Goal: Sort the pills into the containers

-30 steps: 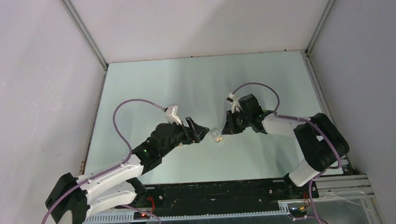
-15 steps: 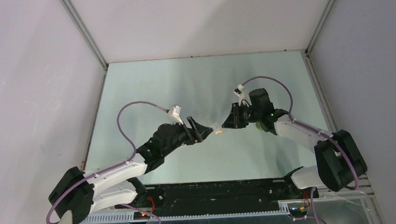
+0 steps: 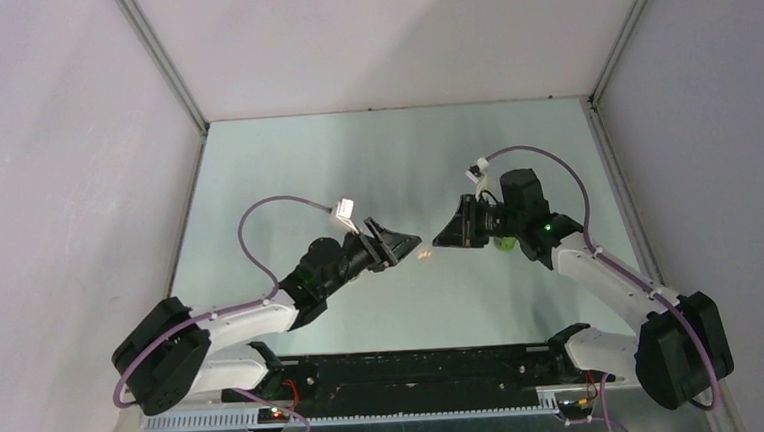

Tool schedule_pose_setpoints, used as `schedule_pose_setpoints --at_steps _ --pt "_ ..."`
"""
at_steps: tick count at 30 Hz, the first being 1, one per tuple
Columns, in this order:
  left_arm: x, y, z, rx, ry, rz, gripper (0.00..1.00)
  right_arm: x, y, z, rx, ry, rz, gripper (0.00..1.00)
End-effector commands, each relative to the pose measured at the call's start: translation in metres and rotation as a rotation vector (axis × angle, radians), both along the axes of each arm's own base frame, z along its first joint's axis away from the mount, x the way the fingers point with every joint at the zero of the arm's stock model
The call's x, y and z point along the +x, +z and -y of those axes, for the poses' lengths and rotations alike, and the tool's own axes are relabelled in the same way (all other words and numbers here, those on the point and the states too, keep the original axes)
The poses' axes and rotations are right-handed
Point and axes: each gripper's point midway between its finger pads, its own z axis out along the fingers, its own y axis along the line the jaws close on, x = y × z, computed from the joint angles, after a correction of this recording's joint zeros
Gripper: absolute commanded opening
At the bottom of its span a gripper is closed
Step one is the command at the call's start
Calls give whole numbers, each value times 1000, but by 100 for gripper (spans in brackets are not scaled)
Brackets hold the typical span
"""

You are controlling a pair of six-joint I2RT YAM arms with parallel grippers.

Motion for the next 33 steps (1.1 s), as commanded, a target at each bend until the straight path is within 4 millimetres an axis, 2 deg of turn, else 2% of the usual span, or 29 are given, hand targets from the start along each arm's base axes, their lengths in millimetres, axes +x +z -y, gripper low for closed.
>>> schedule_pose_setpoints --at_steps 1,7,10,14,15,20,23,26,28,33 --pt "9 33 12 -95 -9 55 71 -10 20 -2 54 20 -14 16" --pt "10 33 19 -112 -31 48 56 -10 17 -1 52 16 -36 16" --pt "9 34 23 -134 -48 35 54 -9 17 -2 55 13 -42 16" --pt "7 25 28 -162 -70 3 51 -6 17 -3 65 9 -50 17" --pt "6 30 29 -192 -76 9 49 -5 16 -3 65 6 -51 17" --pt "6 27 32 -223 -87 -13 44 -3 17 -2 67 -4 -51 17" --pt "5 27 32 -234 -83 -23 49 -1 18 0 63 -18 -43 17" --pt "6 27 29 -236 -68 -34 62 2 19 3 52 -42 -28 17" --pt "7 26 27 -234 -56 -40 66 2 20 5 52 -48 -21 17" --pt "10 26 22 -244 -24 -52 69 -1 27 7 62 -48 -9 17"
